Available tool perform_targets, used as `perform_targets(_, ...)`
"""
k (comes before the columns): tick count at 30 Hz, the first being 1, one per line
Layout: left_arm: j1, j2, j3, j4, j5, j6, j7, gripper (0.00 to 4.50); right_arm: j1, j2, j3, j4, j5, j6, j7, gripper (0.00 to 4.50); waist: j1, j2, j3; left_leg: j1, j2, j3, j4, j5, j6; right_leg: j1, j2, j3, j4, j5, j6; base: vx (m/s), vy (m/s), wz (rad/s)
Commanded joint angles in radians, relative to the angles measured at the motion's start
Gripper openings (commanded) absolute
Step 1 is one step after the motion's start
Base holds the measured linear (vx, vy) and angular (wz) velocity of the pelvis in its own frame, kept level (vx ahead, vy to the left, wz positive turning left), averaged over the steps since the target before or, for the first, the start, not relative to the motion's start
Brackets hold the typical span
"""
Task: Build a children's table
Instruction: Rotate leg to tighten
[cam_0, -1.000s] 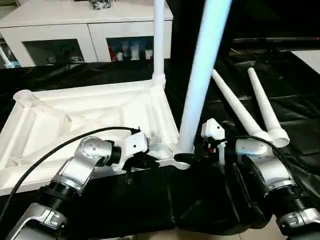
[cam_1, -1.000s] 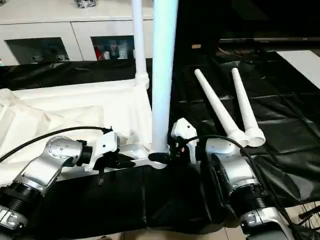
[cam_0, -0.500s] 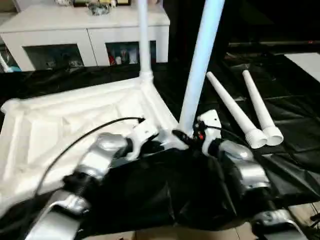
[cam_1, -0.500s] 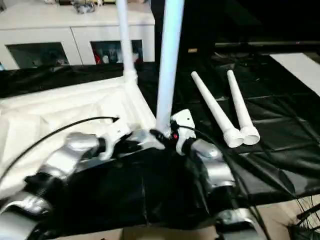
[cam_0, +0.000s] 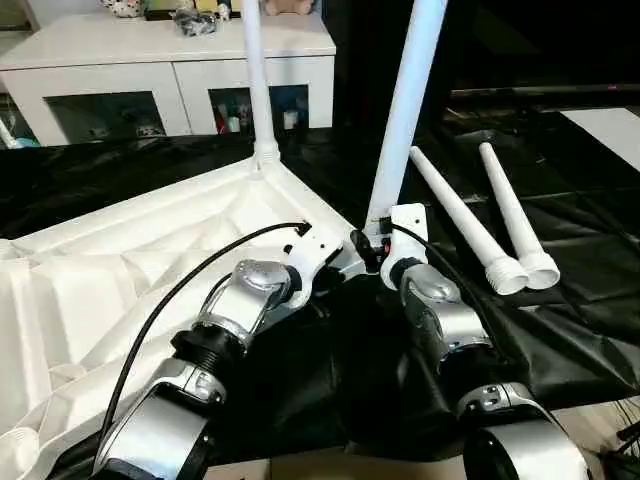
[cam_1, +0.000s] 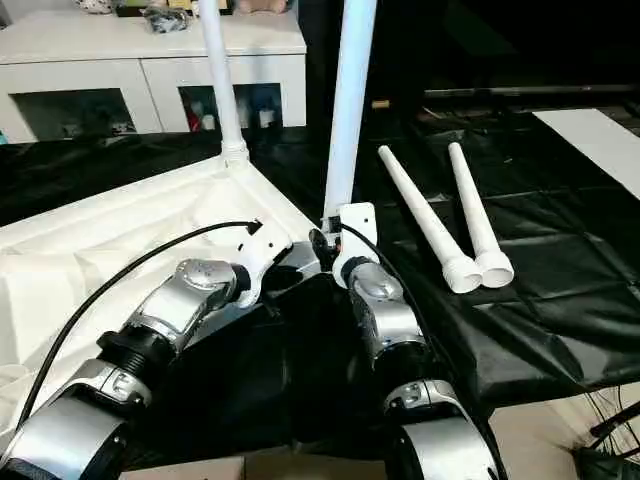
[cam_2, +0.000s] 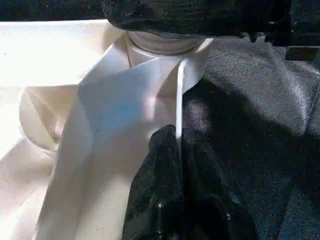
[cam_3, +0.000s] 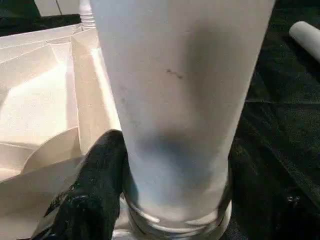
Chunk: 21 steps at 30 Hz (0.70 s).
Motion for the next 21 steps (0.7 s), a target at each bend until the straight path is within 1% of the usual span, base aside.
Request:
perform_targets(1, 0.0, 0.013, -0.005, 0.023, 0.03, -0.012, 0.031, 0.0, 0.032, 0.057, 0.043, 0.061, 0.018, 0.034, 0.063, 3.19, -0.002, 0.001, -0.034, 0.005, 0.017, -0.013, -0.085, -0.342, -0.005, 0.016, -0.073, 0.039, -0.107, -0.379, -0.14, 0.0, 0.0, 0.0)
perform_targets(2, 0.007, 0.02, -0.013, 0.017, 0.031, -0.033, 0.008, 0.0, 0.027, 0.046, 0.049, 0.063, 0.005, 0.024, 0.059, 3.33, -0.002, 0.001, -0.034, 0.004, 0.018, -0.013, -0.087, -0.329, -0.002, 0.016, -0.073, 0.038, -0.107, -0.358, -0.143, 0.0, 0.0, 0.0)
perform_targets(3, 0.019, 0.032, -0.02, -0.002, 0.029, -0.032, -0.016, 0.0, 0.025, 0.025, 0.056, 0.046, -0.007, 0.015, 0.068, 3.41, -0.003, 0.001, -0.032, 0.002, 0.019, -0.014, -0.088, -0.332, -0.001, 0.016, -0.073, 0.038, -0.107, -0.355, -0.145, 0.0, 0.0, 0.0)
perform_targets(4, 0.019, 0.032, -0.02, -0.002, 0.029, -0.032, -0.016, 0.0, 0.025, 0.025, 0.056, 0.046, -0.007, 0.015, 0.068, 3.41, -0.004, 0.0, -0.032, 0.001, 0.019, -0.014, -0.089, -0.337, -0.001, 0.016, -0.072, 0.037, -0.107, -0.365, -0.145, 0.0, 0.0, 0.0)
perform_targets(5, 0.022, 0.034, -0.021, -0.007, 0.028, -0.029, -0.021, 0.0, 0.025, 0.02, 0.057, 0.041, -0.009, 0.014, 0.07, 3.6, -0.007, 0.0, -0.033, -0.001, 0.018, -0.014, -0.089, -0.334, -0.003, 0.018, -0.073, 0.038, -0.106, -0.367, -0.145, 0.0, 0.0, 0.0)
perform_targets(7, 0.039, 0.052, -0.028, -0.034, 0.025, -0.042, -0.052, 0.0, 0.029, -0.01, 0.068, 0.005, -0.018, 0.01, 0.111, 3.74, -0.006, -0.001, -0.036, -0.003, 0.02, -0.012, -0.087, -0.303, 0.002, 0.019, -0.073, 0.039, -0.103, -0.318, -0.156, 0.0, 0.0, 0.0)
perform_targets(8, 0.057, 0.076, -0.034, -0.063, 0.021, -0.063, -0.084, 0.0, 0.036, -0.053, 0.095, -0.041, -0.03, 0.002, 0.191, 3.79, -0.006, -0.002, -0.036, -0.004, 0.02, -0.009, -0.085, -0.287, 0.008, 0.019, -0.07, 0.04, -0.1, -0.285, -0.167, 0.0, 0.0, 0.0)
perform_targets(9, 0.057, 0.076, -0.034, -0.063, 0.021, -0.063, -0.084, 0.0, 0.036, -0.053, 0.095, -0.041, -0.03, 0.002, 0.191, 3.87, -0.005, -0.003, -0.036, -0.008, 0.019, -0.008, -0.084, -0.27, 0.017, 0.024, -0.071, 0.04, -0.097, -0.265, -0.171, 0.0, 0.0, 0.0)
perform_targets(10, 0.062, 0.082, -0.034, -0.071, 0.018, -0.066, -0.093, 0.0, 0.039, -0.065, 0.102, -0.054, -0.033, 0.001, 0.214, 3.99, -0.004, -0.002, -0.039, -0.006, 0.02, -0.006, -0.081, -0.246, 0.024, 0.023, -0.072, 0.04, -0.097, -0.241, -0.179, 0.0, 0.0, 0.0)
perform_targets(11, 0.069, 0.094, -0.035, -0.085, 0.018, -0.079, -0.104, 0.0, 0.047, -0.088, 0.119, -0.085, -0.026, 0.004, 0.278, 4.1, -0.003, -0.003, -0.039, -0.006, 0.019, -0.004, -0.079, -0.232, 0.029, 0.024, -0.072, 0.04, -0.096, -0.227, -0.183, 0.0, 0.0, 0.0)
perform_targets(12, 0.072, 0.101, -0.036, -0.093, 0.016, -0.087, -0.112, 0.0, 0.051, -0.1, 0.125, -0.101, -0.021, 0.007, 0.31, 4.17, 0.0, -0.005, -0.045, -0.011, 0.018, -0.003, -0.074, -0.179, 0.043, 0.032, -0.071, 0.041, -0.087, -0.147, -0.193, 0.0, 0.0, 0.0)
perform_targets(13, 0.078, 0.111, -0.036, -0.106, 0.013, -0.094, -0.124, 0.0, 0.056, -0.12, 0.134, -0.122, -0.016, 0.005, 0.355, 4.21, 0.002, -0.005, -0.046, -0.013, 0.018, -0.003, -0.073, -0.155, 0.05, 0.034, -0.069, 0.039, -0.084, -0.109, -0.199, 0.0, 0.0, 0.0)
perform_targets(14, 0.09, 0.132, -0.036, -0.135, 0.003, -0.102, -0.153, 0.0, 0.067, -0.165, 0.152, -0.165, -0.005, -0.007, 0.451, 4.3, 0.003, -0.008, -0.05, -0.018, 0.018, -0.003, -0.068, -0.111, 0.064, 0.041, -0.067, 0.036, -0.075, -0.032, -0.211, 0.0, 0.0, 0.0)
perform_targets(15, 0.094, 0.138, -0.036, -0.144, 0.0, -0.102, -0.161, 0.0, 0.073, -0.188, 0.157, -0.184, 0.001, -0.017, 0.491, 4.3, 0.005, -0.006, -0.053, -0.02, 0.018, -0.002, -0.062, -0.074, 0.082, 0.041, -0.065, 0.035, -0.068, 0.041, -0.219, 0.0, 0.0, 0.0)
perform_targets(16, 0.102, 0.153, -0.037, -0.161, -0.005, -0.097, -0.185, 0.0, 0.079, -0.212, 0.159, -0.199, 0.009, -0.029, 0.529, 4.3, 0.003, -0.008, -0.055, -0.021, 0.017, -0.001, -0.059, -0.058, 0.091, 0.04, -0.064, 0.034, -0.063, 0.077, -0.226, 0.0, 0.0, 0.0)
perform_targets(17, 0.11, 0.168, -0.041, -0.172, -0.008, -0.113, -0.21, 0.0, 0.085, -0.232, 0.163, -0.212, 0.016, -0.036, 0.565, 4.3, 0.004, -0.008, -0.059, -0.024, 0.015, -0.001, -0.053, -0.022, 0.107, 0.043, -0.063, 0.035, -0.054, 0.156, -0.238, 0.0, 0.0, 0.0)
perform_targets(18, 0.123, 0.185, -0.043, -0.194, -0.018, -0.118, -0.243, 0.0, 0.092, -0.259, 0.166, -0.223, 0.021, -0.047, 0.602, 4.3, 0.002, -0.007, -0.057, -0.026, 0.015, -0.001, -0.054, -0.017, 0.119, 0.041, -0.061, 0.032, -0.051, 0.194, -0.253, 0.0, 0.0, 0.0)
perform_targets(19, 0.139, 0.205, -0.047, -0.219, -0.03, -0.148, -0.287, 0.0, 0.1, -0.283, 0.17, -0.234, 0.03, -0.051, 0.647, 4.3, 0.002, -0.007, -0.058, -0.025, 0.017, -0.002, -0.053, -0.024, 0.122, 0.041, -0.062, 0.031, -0.05, 0.2, -0.258, 0.0, 0.0, 0.0)
perform_targets(20, 0.152, 0.219, -0.047, -0.241, -0.046, -0.155, -0.326, 0.0, 0.11, -0.303, 0.174, -0.249, 0.04, -0.055, 0.688, 4.3, 0.002, -0.006, -0.059, -0.02, 0.02, -0.001, -0.052, -0.048, 0.131, 0.039, -0.062, 0.032, -0.049, 0.201, -0.273, 0.0, 0.0, 0.0)
perform_targets(21, 0.16, 0.227, -0.047, -0.255, -0.057, -0.156, -0.35, 0.0, 0.115, -0.315, 0.176, -0.258, 0.046, -0.057, 0.714, 4.3, 0.002, -0.006, -0.059, -0.02, 0.02, -0.001, -0.052, -0.048, 0.131, 0.039, -0.062, 0.032, -0.049, 0.201, -0.273, 0.0, 0.0, 0.0)
